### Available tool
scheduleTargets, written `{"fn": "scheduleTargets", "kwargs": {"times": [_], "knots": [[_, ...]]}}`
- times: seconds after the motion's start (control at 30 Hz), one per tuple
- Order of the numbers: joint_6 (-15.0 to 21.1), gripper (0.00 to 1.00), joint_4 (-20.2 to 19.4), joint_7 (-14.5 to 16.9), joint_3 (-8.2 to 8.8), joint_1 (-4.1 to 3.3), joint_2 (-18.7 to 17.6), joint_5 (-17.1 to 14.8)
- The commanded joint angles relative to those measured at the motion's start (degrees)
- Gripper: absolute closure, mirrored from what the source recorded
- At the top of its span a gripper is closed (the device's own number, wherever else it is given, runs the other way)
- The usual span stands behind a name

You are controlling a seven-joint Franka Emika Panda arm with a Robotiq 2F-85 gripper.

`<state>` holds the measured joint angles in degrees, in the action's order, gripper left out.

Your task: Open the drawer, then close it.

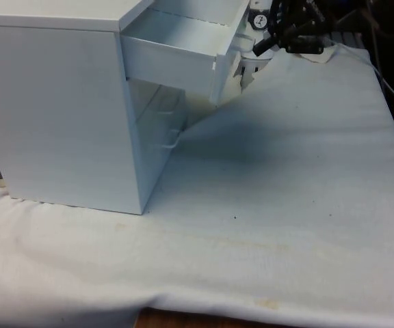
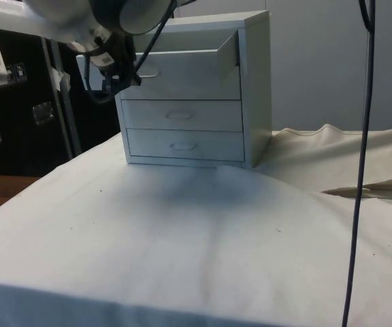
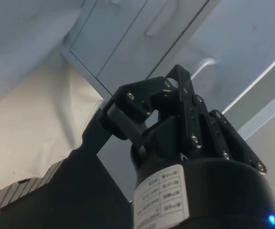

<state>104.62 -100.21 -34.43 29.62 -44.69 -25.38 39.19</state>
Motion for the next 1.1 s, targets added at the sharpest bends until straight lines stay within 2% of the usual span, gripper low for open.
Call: {"fn": "scheduleTargets", "kwargs": {"times": [0.0,0.2,0.3,0.4,0.53,0.57,0.83,0.9,0.93,1.07], "knots": [[-0.17,1.0,0.06,0.06,0.0,0.0,0.0,0.17],[-0.29,1.0,-0.29,1.03,0.86,0.4,0.0,1.15],[-0.52,1.0,-0.11,0.8,1.03,0.23,-0.23,0.69],[0.11,1.0,-0.74,1.49,1.72,0.57,0.06,1.15],[0.52,1.0,-1.15,1.89,2.75,0.63,0.11,1.15],[-0.17,1.0,-0.69,1.66,2.69,0.46,-0.23,0.69],[0.97,1.0,-1.6,2.52,4.24,0.92,0.11,1.09],[0.11,1.0,-1.2,2.29,4.35,0.69,-0.23,0.69],[0.97,1.0,-1.66,2.75,4.7,0.97,0.11,1.09],[1.03,1.0,-1.78,3.09,5.33,1.09,0.11,1.15]]}}
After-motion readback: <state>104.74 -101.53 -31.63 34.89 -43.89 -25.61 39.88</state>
